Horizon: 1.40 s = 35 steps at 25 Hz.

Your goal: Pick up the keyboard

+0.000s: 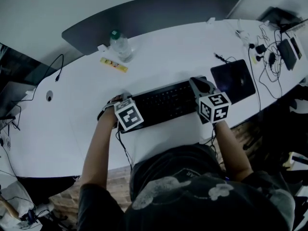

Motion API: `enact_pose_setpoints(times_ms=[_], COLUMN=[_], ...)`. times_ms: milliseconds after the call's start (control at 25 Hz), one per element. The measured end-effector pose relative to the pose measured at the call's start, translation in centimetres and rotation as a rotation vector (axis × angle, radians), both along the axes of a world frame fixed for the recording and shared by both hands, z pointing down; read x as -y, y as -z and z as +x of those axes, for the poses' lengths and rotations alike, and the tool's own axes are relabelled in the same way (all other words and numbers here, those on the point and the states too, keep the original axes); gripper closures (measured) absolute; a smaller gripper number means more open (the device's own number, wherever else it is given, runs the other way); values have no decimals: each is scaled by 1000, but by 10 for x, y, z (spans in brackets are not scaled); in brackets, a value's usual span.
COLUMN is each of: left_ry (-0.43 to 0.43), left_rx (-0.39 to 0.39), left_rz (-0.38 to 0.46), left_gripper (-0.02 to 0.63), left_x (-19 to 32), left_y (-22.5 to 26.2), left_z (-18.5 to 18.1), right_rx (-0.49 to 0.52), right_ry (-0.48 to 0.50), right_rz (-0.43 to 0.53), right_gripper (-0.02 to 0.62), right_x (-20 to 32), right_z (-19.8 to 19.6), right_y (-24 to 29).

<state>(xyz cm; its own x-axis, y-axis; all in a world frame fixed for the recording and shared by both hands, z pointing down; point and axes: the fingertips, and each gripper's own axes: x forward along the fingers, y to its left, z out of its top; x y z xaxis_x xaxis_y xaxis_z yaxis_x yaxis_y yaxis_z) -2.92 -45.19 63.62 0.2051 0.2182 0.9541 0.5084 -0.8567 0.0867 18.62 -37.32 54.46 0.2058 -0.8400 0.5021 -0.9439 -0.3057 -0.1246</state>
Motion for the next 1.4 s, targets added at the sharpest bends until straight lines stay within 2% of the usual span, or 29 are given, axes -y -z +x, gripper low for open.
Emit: enact_pose_setpoints(times_ms=[120, 200, 240, 400, 520, 640, 760, 920, 1040, 1120, 1280, 1400], left_ry=[-19, -21, -21, -17, -22, -17, -17, -11, -7, -8, -10, -3], left_rx=[129, 221, 242, 233, 192, 208, 181, 139, 121, 114, 97, 94], left_rz=[-22, 4, 14, 14, 15, 29, 51, 97, 129, 142, 152, 166], left_gripper=[20, 18, 18, 18, 18, 18, 18, 18, 18, 18, 18, 18], left_x=[-7, -6, -5, -6, -8, -6, -7, -8, -8, -8, -8, -8], left_y=[-8, -11, -11, -8, -8, -8, -6, 0, 4, 5, 7, 8], left_z=[-10, -21, -23, -24, -16, -22, -20, -17, -17, -16, -16, -16], right_rx=[-1, 2, 5, 9, 4, -7, 29, 123, 276, 380, 471, 534], right_ry=[4, 6, 9, 33, 66, 134, 285, 581, 898, 1071, 1271, 1356], right_rz=[-10, -14, -15, -19, -29, -50, -108, -235, -402, -519, -719, -838], right_gripper=[594, 594, 594, 594, 594, 594, 594, 590, 429, 389, 330, 338], right_x=[-2, -2, -2, 1, 7, 17, 33, 59, 61, 56, 46, 39], right_z=[2, 2, 2, -1, -3, -6, -13, -25, -55, -76, -99, -108], right_y=[-1, -1, -1, -1, -3, -4, -6, -11, -23, -31, -52, -63])
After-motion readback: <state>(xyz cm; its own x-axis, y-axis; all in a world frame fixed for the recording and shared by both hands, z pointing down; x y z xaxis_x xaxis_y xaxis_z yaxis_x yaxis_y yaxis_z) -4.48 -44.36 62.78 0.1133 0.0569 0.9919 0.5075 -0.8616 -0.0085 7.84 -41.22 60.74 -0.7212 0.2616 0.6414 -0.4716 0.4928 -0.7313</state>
